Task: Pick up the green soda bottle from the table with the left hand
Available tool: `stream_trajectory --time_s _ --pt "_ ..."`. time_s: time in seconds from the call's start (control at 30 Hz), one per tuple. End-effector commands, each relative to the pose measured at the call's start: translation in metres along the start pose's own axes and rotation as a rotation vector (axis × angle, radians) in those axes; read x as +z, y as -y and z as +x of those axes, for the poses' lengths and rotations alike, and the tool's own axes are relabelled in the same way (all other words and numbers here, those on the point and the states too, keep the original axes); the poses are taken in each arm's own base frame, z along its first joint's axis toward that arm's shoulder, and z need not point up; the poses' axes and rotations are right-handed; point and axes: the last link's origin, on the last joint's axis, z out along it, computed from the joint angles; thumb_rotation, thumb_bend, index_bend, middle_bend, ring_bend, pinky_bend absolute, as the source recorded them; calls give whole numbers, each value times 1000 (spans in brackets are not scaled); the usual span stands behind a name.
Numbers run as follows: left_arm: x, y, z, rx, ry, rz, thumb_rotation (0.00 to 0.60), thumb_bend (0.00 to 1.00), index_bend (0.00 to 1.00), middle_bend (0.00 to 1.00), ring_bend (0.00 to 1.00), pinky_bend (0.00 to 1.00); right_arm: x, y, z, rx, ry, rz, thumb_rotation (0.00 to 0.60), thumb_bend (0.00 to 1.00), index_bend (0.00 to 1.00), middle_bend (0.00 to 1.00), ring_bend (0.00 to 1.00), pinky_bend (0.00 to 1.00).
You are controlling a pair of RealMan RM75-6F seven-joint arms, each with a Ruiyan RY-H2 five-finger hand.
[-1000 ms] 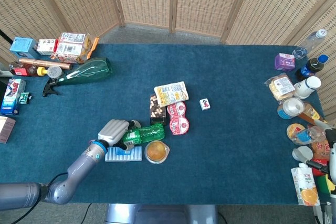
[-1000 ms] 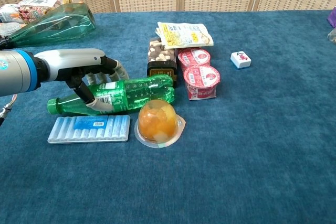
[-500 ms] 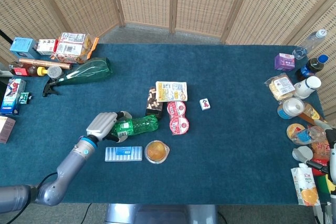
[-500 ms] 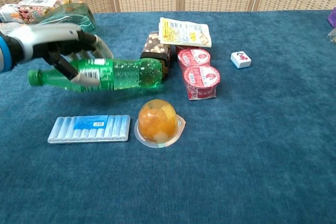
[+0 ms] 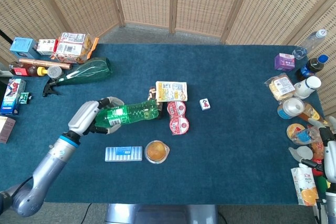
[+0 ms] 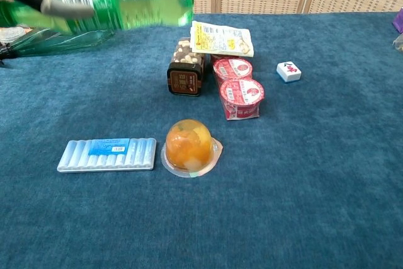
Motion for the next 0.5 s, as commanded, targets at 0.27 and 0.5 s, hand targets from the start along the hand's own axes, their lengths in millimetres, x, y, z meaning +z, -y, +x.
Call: stream_trajectory --time_s 0.27,0.5 --pt "-20 -31 37 -32 -145 -146 600 702 654 765 882 767 0 -2 -3 13 3 -6 473 192 197 266 42 0" --pt "-27 -38 44 -35 -172 -172 600 698 654 766 881 763 2 1 -8 22 12 8 473 192 196 266 42 0"
